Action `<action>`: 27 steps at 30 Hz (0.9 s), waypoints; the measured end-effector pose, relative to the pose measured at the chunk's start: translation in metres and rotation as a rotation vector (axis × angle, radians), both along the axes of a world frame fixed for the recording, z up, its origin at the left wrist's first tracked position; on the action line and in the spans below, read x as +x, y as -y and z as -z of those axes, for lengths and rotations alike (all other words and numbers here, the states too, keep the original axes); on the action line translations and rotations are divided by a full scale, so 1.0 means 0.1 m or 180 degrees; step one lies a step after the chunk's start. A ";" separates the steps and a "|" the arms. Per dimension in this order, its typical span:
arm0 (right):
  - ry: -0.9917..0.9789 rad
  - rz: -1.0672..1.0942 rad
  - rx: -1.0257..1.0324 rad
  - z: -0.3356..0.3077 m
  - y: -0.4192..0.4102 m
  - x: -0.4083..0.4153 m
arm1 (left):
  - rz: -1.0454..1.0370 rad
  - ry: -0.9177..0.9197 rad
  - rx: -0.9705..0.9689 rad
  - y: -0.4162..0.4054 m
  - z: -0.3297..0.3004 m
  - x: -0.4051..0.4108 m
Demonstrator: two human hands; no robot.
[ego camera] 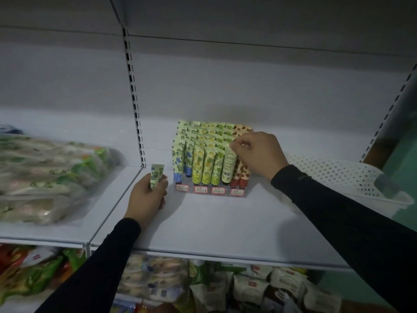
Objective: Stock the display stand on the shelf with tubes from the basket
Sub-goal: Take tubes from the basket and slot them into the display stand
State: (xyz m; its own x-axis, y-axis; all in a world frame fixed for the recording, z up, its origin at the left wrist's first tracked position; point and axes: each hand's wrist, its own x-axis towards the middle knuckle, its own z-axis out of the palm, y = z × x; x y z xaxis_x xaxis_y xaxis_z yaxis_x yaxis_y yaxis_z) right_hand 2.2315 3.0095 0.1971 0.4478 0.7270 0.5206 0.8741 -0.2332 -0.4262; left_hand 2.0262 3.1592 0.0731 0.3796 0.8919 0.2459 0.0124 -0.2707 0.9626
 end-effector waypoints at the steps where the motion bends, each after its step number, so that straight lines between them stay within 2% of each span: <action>1: -0.0181 -0.0145 -0.0069 -0.02 0.02 0.02 | 0.0014 0.0028 -0.0007 0.01 -0.01 0.00; 5: -0.1274 -0.0866 -0.0312 -0.15 0.11 0.01 | 0.0209 0.0179 -0.0002 0.11 -0.15 0.06; 12: -0.1981 -0.1513 -0.0463 -0.22 0.15 -0.08 | 0.1213 -0.0127 0.0051 0.37 -0.54 0.27; 15: -0.1926 -0.1654 -0.0735 -0.25 0.19 -0.06 | 0.1543 -0.0365 0.0048 0.42 -0.58 0.28; 22: -0.1150 -0.1427 -0.0947 -0.33 0.33 0.04 | 0.1854 -0.0629 0.0020 0.46 -0.56 0.26; 24: -0.1138 -0.1345 -0.0756 -0.30 0.32 0.05 | 0.1800 -0.0526 0.0007 0.50 -0.57 0.29; 27: -0.1445 -0.1156 -0.0508 -0.24 0.33 0.06 | 0.1679 -0.0407 -0.0002 0.53 -0.56 0.33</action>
